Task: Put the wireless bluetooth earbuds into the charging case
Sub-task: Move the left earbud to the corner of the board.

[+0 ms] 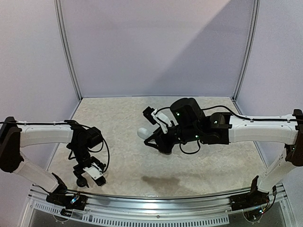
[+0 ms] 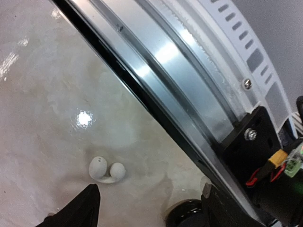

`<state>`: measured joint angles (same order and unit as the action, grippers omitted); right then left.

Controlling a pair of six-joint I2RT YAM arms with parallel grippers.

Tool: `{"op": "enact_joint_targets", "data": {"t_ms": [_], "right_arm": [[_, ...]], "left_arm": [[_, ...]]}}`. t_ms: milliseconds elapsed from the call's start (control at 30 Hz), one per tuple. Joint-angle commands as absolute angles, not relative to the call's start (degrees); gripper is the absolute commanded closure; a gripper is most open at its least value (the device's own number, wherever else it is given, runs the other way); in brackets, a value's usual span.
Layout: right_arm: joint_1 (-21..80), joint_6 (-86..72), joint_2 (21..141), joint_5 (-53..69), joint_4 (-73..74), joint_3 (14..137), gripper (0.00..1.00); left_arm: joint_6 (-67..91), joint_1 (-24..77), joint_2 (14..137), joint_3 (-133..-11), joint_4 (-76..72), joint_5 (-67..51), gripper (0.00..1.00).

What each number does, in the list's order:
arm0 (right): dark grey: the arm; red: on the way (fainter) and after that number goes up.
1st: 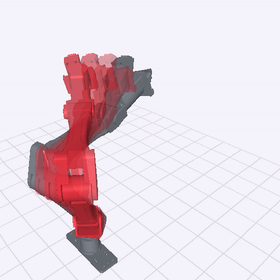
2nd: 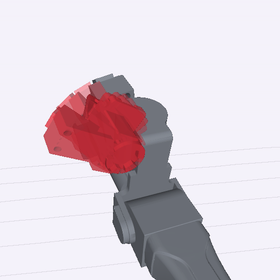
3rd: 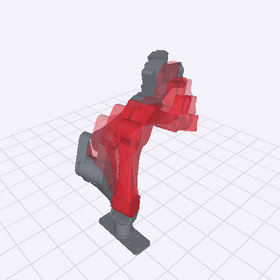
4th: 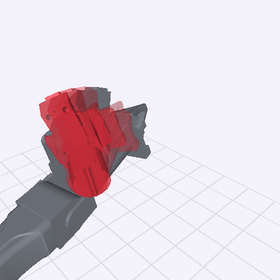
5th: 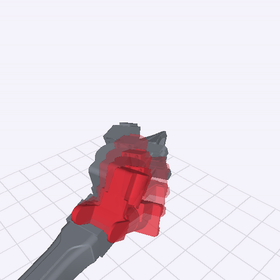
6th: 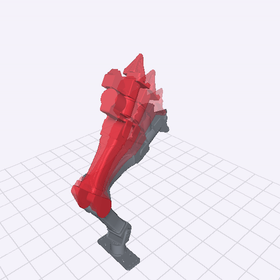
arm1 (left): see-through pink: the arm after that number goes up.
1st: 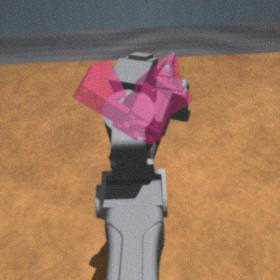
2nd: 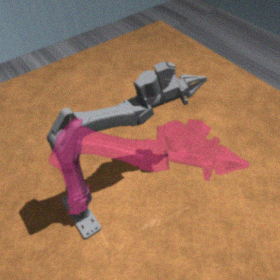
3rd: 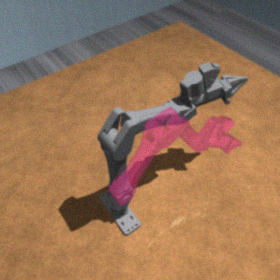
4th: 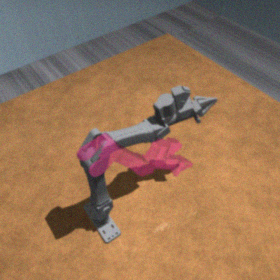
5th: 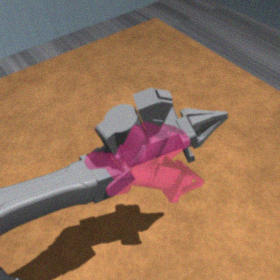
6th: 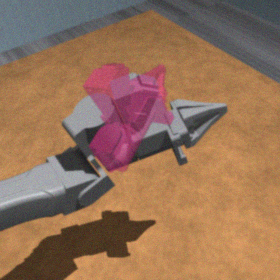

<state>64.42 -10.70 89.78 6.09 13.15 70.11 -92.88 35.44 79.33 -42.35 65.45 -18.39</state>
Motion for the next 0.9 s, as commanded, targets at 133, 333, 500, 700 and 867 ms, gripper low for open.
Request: {"op": "enact_joint_targets", "data": {"t_ms": [133,333,500,700,867], "right_arm": [[64.4,-11.9,87.0,6.1,11.1,67.3,1.0],[64.3,-10.9,87.1,6.2,11.0,66.8,1.0],[64.3,-10.1,87.4,6.8,11.2,66.8,1.0],[64.4,-9.5,87.4,6.4,12.1,66.6,1.0],[64.3,-8.8,86.9,5.8,12.8,66.7,1.0]], "left_arm": [[-99.2,37.5,84.4,-43.4,57.2,-18.4,0.3],[-100.7,38.0,87.7,-43.4,56.5,-17.2,0.38],[-100.3,38.9,90.3,-45.0,56.1,-16.3,0.49],[-100.7,39.7,91.0,-45.1,57.3,-16.8,0.6],[-102.3,40.5,91.1,-44.8,57.4,-17.0,0.67]]}}
